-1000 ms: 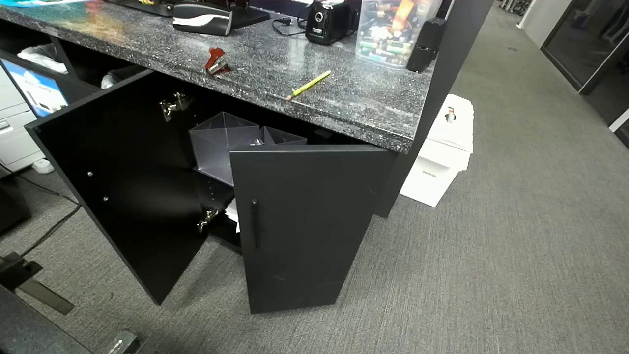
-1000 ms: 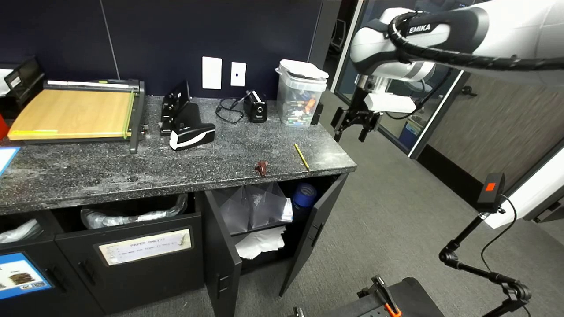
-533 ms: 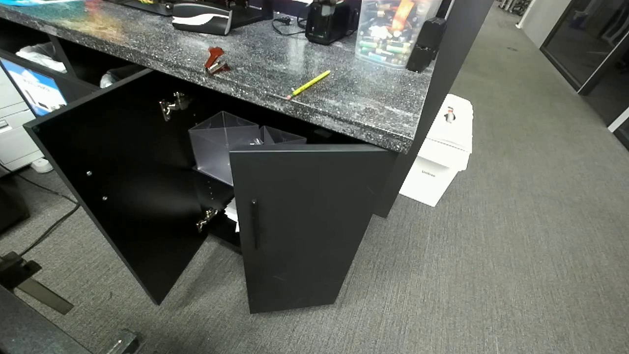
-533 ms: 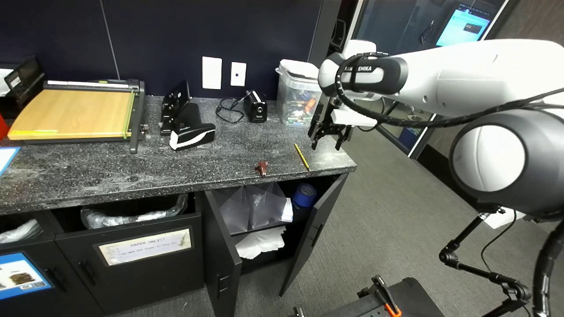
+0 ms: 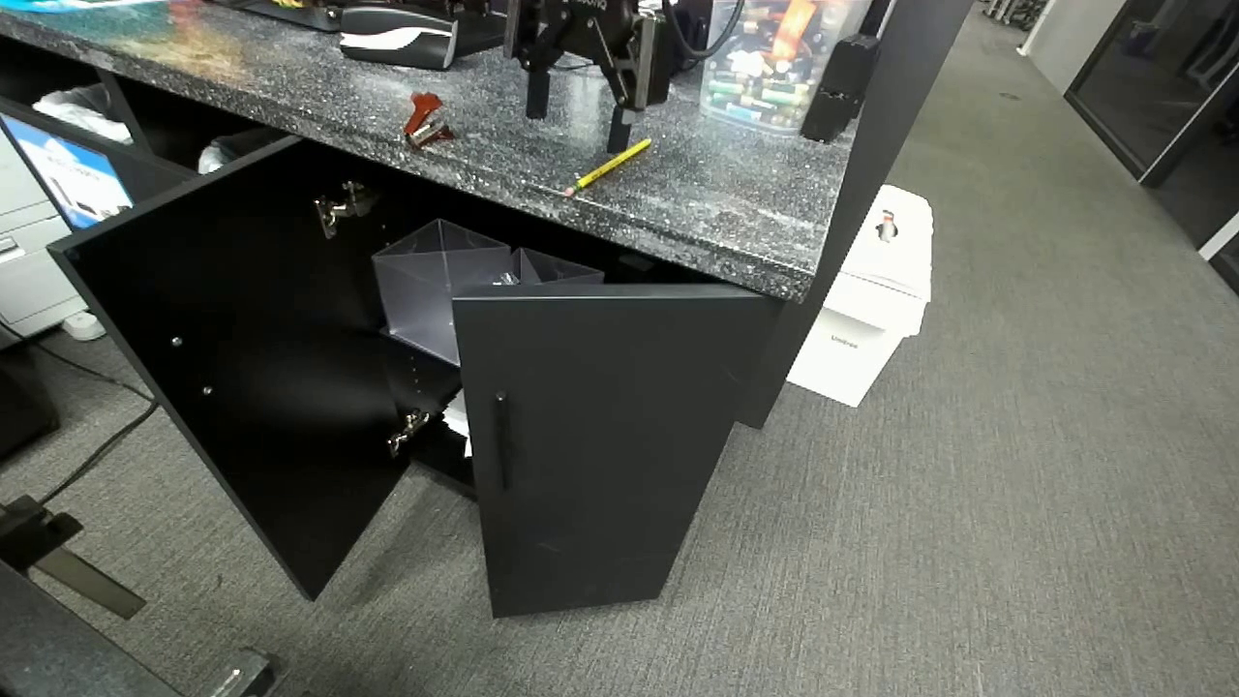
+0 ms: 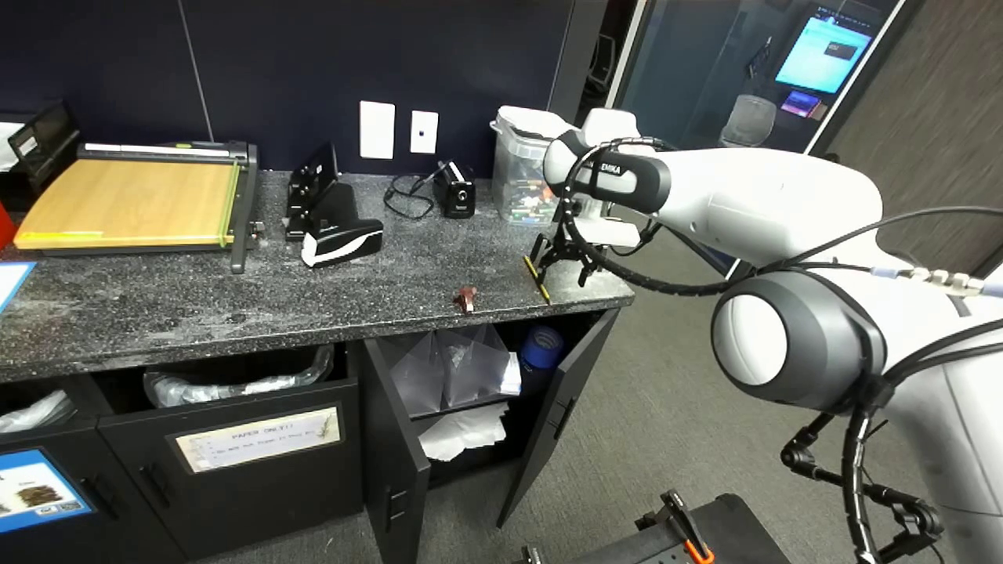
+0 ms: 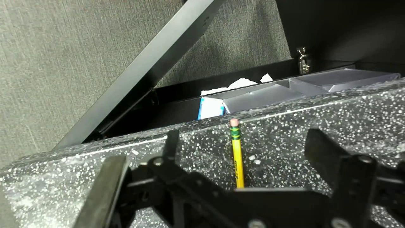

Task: Move the pencil to the right

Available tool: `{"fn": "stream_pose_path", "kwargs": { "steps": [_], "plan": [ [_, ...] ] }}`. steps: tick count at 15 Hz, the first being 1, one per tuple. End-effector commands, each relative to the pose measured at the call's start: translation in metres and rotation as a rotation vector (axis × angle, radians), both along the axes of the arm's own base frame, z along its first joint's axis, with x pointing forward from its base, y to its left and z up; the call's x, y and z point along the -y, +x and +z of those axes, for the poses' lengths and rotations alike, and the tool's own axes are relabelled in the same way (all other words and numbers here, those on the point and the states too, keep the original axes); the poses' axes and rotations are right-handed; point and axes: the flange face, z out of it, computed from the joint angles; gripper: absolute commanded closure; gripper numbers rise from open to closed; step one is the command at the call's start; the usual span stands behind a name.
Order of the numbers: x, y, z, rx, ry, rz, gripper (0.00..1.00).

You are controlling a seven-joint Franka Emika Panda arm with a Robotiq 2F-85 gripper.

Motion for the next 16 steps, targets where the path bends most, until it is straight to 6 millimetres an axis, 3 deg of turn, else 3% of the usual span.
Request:
{"fn": "stream_pose_path", "kwargs": {
  "steps": [1,12,14,15,16],
  "plan": [
    [0.001,0.012,-0.011,0.020,0.036,-0.055,0.00],
    [-0.001,0.016,-0.062,0.027,0.021,-0.104,0.00],
    [-0.002,0.017,-0.061,0.037,0.015,-0.109,0.10],
    [-0.002,0.018,-0.059,0.041,0.013,-0.111,0.30],
    [-0.002,0.018,-0.059,0.042,0.011,-0.113,0.31]
  ]
}}
